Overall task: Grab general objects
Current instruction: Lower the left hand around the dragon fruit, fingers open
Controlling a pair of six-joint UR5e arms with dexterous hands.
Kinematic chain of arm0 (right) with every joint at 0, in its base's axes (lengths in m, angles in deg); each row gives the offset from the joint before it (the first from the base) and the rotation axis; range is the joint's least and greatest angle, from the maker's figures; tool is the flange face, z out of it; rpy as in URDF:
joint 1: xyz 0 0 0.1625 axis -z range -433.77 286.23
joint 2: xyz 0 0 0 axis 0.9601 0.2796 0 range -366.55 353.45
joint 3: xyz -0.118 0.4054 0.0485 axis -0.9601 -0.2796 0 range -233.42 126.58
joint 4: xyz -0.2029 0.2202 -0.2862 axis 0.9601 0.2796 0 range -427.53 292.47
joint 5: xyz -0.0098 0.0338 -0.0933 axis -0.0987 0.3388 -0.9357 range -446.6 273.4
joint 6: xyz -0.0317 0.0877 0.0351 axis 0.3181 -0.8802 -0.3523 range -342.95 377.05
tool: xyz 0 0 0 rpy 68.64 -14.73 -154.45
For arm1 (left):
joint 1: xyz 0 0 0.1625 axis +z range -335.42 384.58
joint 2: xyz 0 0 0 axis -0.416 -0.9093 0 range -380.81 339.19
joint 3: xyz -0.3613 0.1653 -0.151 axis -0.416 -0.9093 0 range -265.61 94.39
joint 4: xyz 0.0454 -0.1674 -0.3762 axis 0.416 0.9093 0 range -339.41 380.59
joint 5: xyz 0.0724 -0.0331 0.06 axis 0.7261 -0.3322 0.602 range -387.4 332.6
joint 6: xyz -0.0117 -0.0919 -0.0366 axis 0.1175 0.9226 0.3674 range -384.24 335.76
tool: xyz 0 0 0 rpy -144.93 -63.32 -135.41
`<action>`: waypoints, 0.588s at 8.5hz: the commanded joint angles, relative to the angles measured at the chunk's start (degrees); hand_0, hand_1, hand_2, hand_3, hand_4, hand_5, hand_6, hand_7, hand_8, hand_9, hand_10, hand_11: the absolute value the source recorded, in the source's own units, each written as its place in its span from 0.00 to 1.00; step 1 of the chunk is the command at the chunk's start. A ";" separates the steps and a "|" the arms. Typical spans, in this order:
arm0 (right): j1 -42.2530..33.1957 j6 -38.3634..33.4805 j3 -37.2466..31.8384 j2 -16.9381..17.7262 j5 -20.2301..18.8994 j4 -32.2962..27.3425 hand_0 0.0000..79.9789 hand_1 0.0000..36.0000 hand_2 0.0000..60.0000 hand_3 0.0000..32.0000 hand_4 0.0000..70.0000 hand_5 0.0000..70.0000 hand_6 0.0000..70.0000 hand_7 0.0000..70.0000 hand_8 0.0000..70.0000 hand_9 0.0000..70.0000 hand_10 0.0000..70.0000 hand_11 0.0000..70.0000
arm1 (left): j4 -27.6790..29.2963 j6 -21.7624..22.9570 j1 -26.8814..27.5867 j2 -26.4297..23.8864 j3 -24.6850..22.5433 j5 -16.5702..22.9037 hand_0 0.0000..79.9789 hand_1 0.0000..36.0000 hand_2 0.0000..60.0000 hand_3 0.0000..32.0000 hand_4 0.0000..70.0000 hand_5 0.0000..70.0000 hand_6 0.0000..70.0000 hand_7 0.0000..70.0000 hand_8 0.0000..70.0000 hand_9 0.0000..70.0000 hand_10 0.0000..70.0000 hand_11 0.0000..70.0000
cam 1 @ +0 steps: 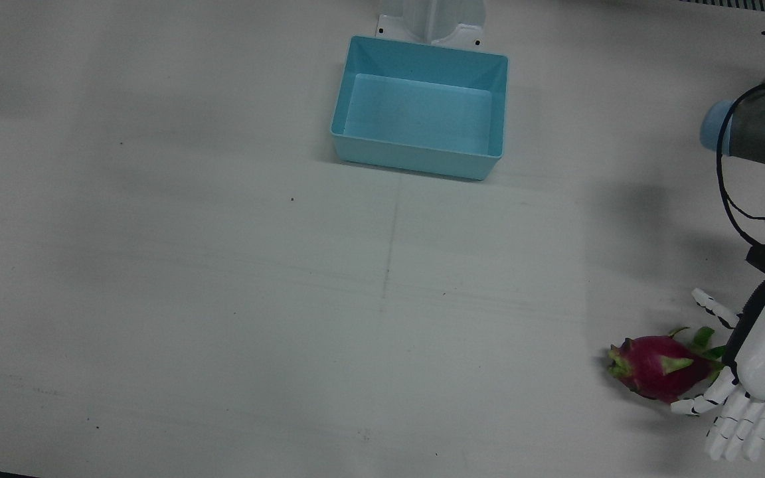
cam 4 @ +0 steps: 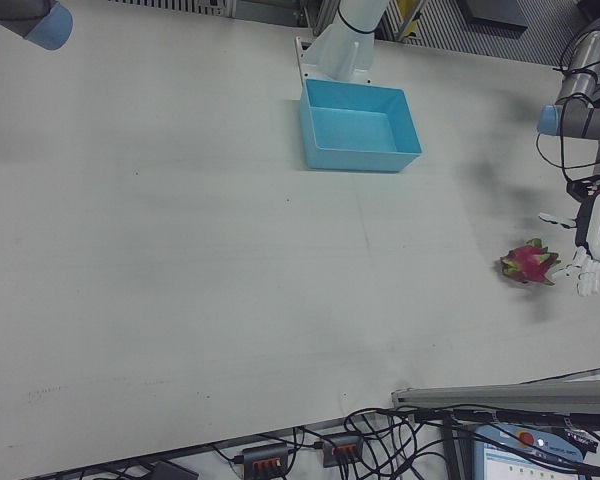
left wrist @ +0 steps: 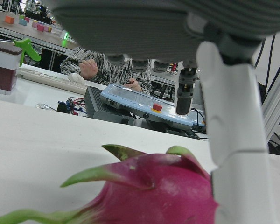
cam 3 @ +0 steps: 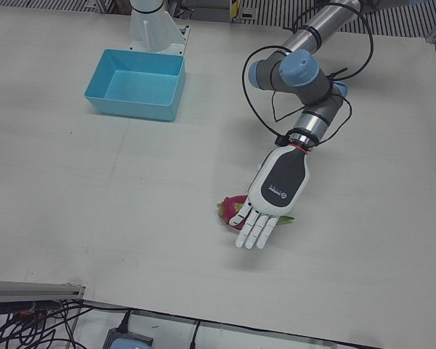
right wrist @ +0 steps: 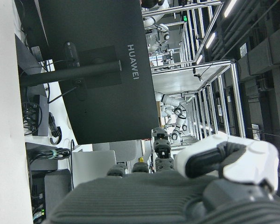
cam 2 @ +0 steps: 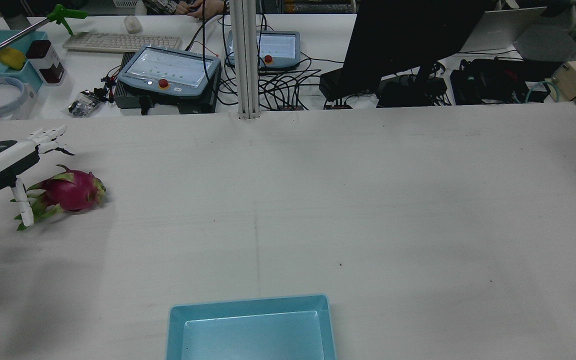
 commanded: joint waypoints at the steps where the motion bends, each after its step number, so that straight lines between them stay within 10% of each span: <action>1: 0.09 0.00 -0.01 0.00 0.00 0.00 0.00 0.00 0.00 0.00 0.00 0.00 0.00 0.00 0.00 0.00 0.00 0.00 | -1.01 -3.84 0.16 -0.21 0.67 -0.98 0.64 1.00 1.00 0.01 0.00 0.37 0.00 0.03 0.01 0.00 0.00 0.05; 5: 0.09 0.00 -0.01 0.00 0.00 0.00 0.00 0.00 0.00 0.00 0.00 0.00 0.00 0.00 0.00 0.00 0.00 0.00 | -2.25 -3.85 4.20 -4.60 5.32 -3.89 0.64 1.00 1.00 0.02 0.00 0.39 0.00 0.04 0.01 0.00 0.01 0.05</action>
